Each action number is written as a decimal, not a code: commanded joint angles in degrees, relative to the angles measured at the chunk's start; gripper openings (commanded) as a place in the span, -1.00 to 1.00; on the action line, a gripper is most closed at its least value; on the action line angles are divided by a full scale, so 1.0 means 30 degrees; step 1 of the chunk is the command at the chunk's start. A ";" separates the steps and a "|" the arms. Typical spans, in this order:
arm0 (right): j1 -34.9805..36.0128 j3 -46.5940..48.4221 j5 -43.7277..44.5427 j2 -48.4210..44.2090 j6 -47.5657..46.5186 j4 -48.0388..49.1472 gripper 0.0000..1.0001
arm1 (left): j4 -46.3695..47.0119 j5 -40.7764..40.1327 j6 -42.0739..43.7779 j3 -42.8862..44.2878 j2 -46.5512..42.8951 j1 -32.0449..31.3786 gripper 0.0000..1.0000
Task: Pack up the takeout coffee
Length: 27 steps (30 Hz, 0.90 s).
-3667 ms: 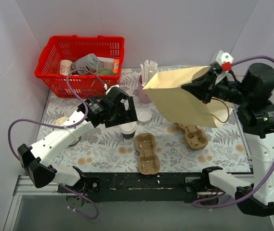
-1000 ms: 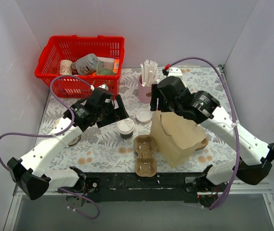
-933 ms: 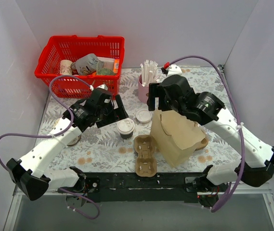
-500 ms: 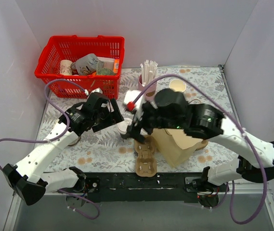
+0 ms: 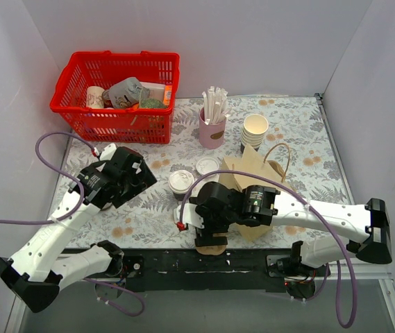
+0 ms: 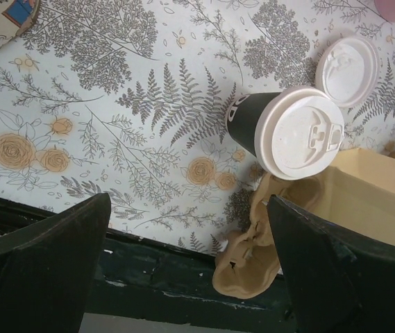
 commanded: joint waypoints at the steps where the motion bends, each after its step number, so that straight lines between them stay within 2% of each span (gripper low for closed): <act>1: 0.0007 -0.0185 -0.0073 0.1149 -0.1859 0.0853 0.81 | -0.0392 -0.1041 -0.0421 -0.0268 -0.0022 0.0350 0.96; 7: -0.0897 -0.0302 -0.0181 0.3349 -0.3267 0.0671 0.74 | -0.0420 -0.1217 -0.0157 0.0347 0.0096 0.0438 0.96; 13: -0.2598 -0.1180 -0.1324 0.3877 -0.3150 0.1815 0.73 | -0.0596 -0.1451 -0.0127 0.0581 -0.0021 0.0439 0.96; 18: -0.2776 -0.2058 -0.2146 0.4813 -0.2683 0.2664 0.72 | -0.0918 -0.2328 -0.0128 0.0815 0.0037 0.0468 0.96; 27: -0.2805 -0.3348 -0.0596 0.5663 -0.1305 0.5739 0.69 | -0.0948 -0.2594 0.0107 0.1753 0.0477 0.0468 0.96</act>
